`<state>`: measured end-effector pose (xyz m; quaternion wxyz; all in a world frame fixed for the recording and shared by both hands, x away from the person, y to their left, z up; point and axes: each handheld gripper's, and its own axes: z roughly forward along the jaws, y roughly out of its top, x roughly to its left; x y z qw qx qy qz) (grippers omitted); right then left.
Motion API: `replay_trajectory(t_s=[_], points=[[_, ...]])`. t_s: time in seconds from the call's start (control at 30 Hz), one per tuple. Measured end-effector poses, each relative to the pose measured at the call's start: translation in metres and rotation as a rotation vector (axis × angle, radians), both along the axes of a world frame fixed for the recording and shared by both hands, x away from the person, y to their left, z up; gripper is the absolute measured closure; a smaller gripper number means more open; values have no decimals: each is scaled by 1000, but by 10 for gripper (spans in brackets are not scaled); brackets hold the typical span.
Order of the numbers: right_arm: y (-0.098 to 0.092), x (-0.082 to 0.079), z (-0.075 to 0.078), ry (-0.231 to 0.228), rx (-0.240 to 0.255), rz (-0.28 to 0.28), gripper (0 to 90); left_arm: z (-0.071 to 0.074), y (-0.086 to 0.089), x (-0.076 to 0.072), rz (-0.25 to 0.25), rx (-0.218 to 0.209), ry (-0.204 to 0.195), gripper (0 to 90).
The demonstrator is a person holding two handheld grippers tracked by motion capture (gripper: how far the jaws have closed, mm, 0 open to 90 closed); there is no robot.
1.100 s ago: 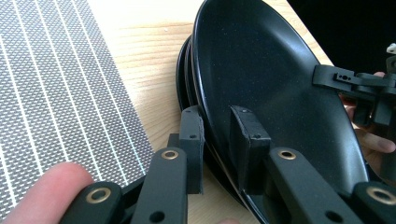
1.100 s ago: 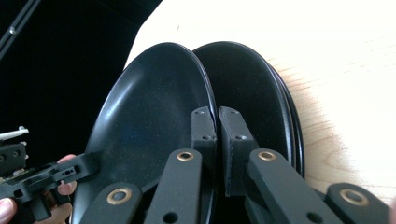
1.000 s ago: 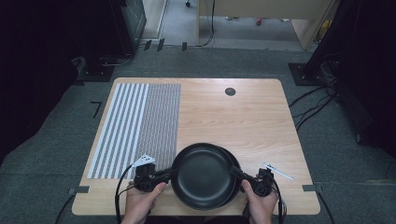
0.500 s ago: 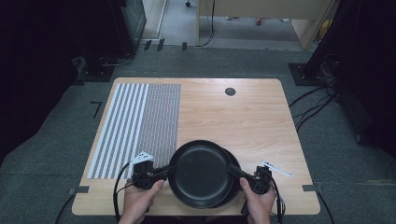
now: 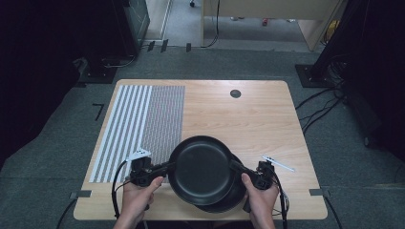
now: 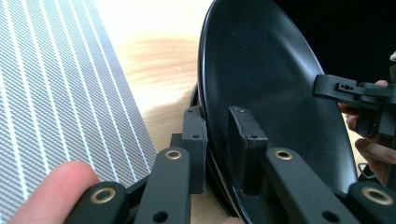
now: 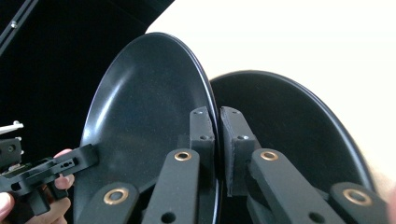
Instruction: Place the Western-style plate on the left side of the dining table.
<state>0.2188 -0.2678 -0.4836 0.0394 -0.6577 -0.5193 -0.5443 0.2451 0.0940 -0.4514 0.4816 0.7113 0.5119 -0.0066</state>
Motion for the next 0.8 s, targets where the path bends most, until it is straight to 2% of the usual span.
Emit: replay_trajectory(t_s=[0.33, 0.6, 0.8], points=[[17, 22, 11, -3, 5, 14, 846, 11, 16, 13, 28, 4, -22, 780], [34, 42, 21, -5, -10, 36, 847, 14, 34, 24, 68, -22, -21, 781], [44, 54, 24, -6, -12, 47, 846, 18, 42, 31, 88, -14, -35, 779]])
